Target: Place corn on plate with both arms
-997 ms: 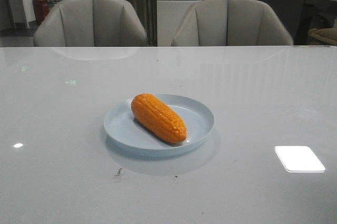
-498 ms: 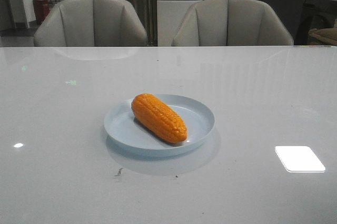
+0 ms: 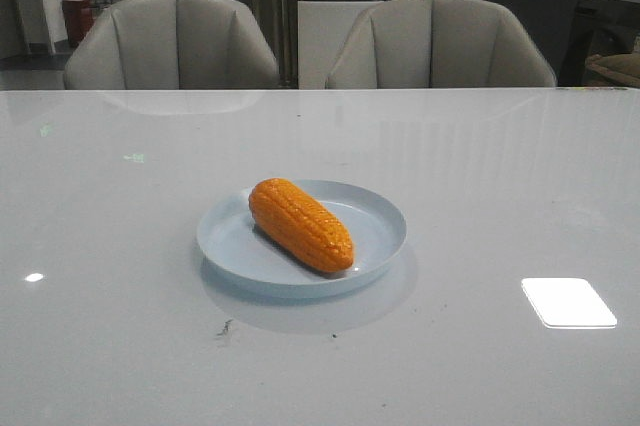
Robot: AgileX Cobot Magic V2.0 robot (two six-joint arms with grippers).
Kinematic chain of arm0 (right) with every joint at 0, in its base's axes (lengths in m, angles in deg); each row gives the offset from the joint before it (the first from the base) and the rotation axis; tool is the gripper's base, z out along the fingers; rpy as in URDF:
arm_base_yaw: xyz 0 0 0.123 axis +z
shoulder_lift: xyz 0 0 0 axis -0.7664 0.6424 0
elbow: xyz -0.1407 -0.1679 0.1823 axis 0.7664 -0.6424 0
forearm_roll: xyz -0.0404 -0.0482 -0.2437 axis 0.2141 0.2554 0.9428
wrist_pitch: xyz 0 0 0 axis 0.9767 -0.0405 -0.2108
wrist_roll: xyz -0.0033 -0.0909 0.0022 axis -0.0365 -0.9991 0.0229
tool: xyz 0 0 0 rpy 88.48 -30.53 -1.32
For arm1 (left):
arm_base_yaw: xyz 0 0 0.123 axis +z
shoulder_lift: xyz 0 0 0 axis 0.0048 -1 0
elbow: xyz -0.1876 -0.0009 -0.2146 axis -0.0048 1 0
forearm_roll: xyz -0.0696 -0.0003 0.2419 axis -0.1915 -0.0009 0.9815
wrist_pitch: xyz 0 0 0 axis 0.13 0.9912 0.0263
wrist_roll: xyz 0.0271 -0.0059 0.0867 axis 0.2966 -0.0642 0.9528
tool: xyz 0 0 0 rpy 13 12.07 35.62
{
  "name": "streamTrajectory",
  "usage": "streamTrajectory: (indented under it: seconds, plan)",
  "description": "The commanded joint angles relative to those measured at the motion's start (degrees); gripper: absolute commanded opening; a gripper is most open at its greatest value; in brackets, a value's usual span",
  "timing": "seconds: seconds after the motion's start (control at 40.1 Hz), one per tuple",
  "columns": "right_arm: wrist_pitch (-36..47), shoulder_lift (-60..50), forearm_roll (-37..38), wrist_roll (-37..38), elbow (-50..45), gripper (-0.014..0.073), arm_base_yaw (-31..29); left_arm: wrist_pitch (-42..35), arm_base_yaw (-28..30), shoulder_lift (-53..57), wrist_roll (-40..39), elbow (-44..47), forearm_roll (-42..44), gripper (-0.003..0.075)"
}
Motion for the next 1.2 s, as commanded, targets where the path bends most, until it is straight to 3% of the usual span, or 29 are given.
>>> streamTrajectory:
  seconds: [0.0,0.224,0.374,0.598,1.171]
  plan:
    - [12.6,-0.7,0.2,-0.5,-2.9,0.0055,0.1,-4.6,0.1,0.9,-0.7,2.2,-0.4,0.0090]
    - [39.3,-0.7,-4.5,-0.5,-21.3,0.0055,0.2,-4.5,0.1,0.9,-0.7,2.2,-0.4,0.0090]
    - [47.1,-0.7,-4.6,-0.5,-29.7,0.0055,0.2,-4.5,0.1,0.9,-0.7,2.2,-0.4,0.0090]
    - [38.3,-0.7,-4.6,-0.4,-29.8,0.0055,0.2,-4.5,0.1,0.9,-0.7,2.2,-0.4,0.0090]
    - [38.3,-0.7,-4.6,-0.4,-29.8,0.0055,0.2,-4.5,0.1,0.9,-0.7,2.2,-0.4,0.0090]
